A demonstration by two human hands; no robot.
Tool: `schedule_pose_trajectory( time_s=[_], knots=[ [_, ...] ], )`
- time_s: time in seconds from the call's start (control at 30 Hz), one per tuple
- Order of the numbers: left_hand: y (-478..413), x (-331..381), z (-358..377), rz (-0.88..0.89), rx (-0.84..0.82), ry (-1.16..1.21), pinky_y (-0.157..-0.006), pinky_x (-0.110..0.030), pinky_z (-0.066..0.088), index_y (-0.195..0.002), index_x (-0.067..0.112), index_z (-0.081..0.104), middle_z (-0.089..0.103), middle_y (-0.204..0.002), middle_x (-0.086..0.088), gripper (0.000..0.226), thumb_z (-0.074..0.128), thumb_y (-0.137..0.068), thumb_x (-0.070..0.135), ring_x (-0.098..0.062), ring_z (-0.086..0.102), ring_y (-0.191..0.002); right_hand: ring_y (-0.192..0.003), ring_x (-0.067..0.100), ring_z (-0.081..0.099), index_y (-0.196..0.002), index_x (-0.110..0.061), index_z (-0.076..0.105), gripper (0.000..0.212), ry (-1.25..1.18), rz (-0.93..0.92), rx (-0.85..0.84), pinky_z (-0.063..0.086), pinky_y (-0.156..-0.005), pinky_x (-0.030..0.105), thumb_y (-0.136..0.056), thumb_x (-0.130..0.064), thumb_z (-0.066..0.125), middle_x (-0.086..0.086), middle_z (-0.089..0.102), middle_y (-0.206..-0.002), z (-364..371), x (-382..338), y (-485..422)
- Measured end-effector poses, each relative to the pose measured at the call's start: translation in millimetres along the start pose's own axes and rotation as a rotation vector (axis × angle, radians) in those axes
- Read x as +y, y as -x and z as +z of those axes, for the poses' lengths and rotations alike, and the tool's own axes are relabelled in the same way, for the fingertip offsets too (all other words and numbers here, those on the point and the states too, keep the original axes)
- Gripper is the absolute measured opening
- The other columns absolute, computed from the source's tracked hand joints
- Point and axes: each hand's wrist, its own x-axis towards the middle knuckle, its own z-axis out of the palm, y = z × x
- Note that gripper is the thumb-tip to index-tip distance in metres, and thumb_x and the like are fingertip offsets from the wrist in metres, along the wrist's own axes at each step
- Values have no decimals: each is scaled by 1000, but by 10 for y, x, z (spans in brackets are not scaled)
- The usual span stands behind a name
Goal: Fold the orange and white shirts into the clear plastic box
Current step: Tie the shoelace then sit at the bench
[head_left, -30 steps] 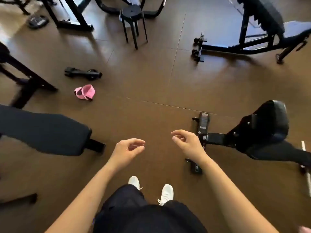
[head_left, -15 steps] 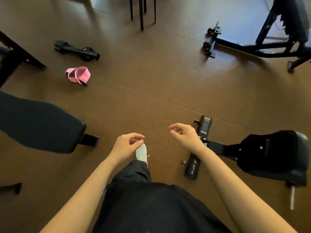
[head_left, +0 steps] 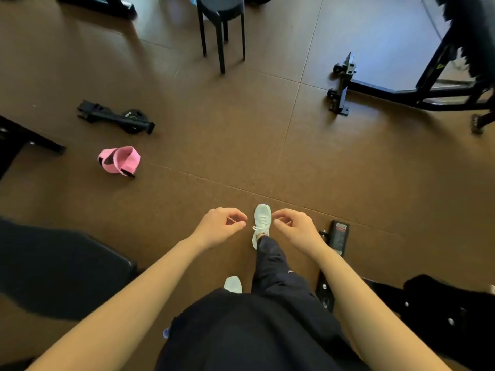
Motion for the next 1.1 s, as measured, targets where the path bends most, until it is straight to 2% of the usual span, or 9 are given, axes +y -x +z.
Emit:
schedule_pose_trajectory(
  time_s=[0.13,0.3,0.43,0.67,0.77,0.87,1.0,1.1],
  knots=[
    [-802,222,-435,-40,-10,-19,-90,-35,56,-110,25,75,73,-104,10,19,67,-95,32,-10,68,-95,-85,11,63,-114,-23,72,23,-24,31,-49,51,-84,30,-94,-26,61,-4,71,-98,-326,-171,-943],
    [-1708,530,-1147,-132,63,42,-94,-35,56,-112,24,75,74,-107,8,20,67,-95,28,-10,68,-99,-87,11,60,-112,-23,72,21,15,18,-128,47,-85,28,-95,-25,61,-4,69,-95,-942,-580,-2108],
    [-2335,699,-1770,-155,131,104,-91,-26,54,-114,25,74,72,-109,10,20,65,-97,26,-5,65,-102,-94,12,62,-113,-22,72,20,93,-32,-165,48,-87,28,-96,-26,61,-4,72,-100,-1424,-1078,-3025],
    [-3544,519,-2792,-204,220,256,-88,-27,55,-104,33,76,76,-103,12,14,70,-94,26,-2,68,-94,-93,15,63,-113,-20,72,21,149,-45,-190,50,-88,31,-96,-26,62,-2,71,-99,-1808,-2033,-4617],
    [-4187,408,-3316,-203,218,264,-88,-28,55,-96,37,76,76,-99,14,14,70,-92,25,-1,69,-92,-98,16,65,-115,-20,72,22,175,-13,-202,51,-90,31,-97,-27,60,-1,72,-102,-1870,-2459,-5311],
    [-4807,397,-3920,-181,125,215,-88,-29,57,-101,34,76,75,-101,16,12,68,-93,29,-3,68,-95,-96,17,65,-112,-20,73,21,175,22,-211,52,-90,33,-96,-26,61,-2,71,-98,-1950,-2915,-5912],
    [-5612,555,-4866,-142,117,142,-74,-14,48,-111,31,72,70,-107,15,16,64,-97,32,-4,65,-98,-97,17,66,-117,-20,71,24,162,28,-229,53,-92,33,-96,-27,62,-1,72,-102,-2184,-3509,-6688],
    [-6217,724,-5495,-127,151,133,-75,-14,48,-111,29,72,70,-108,13,16,63,-98,31,-7,64,-99,-91,17,64,-119,-22,68,26,106,27,-164,52,-90,33,-94,-26,65,-3,69,-98,-2415,-3811,-7264]
  ],
)
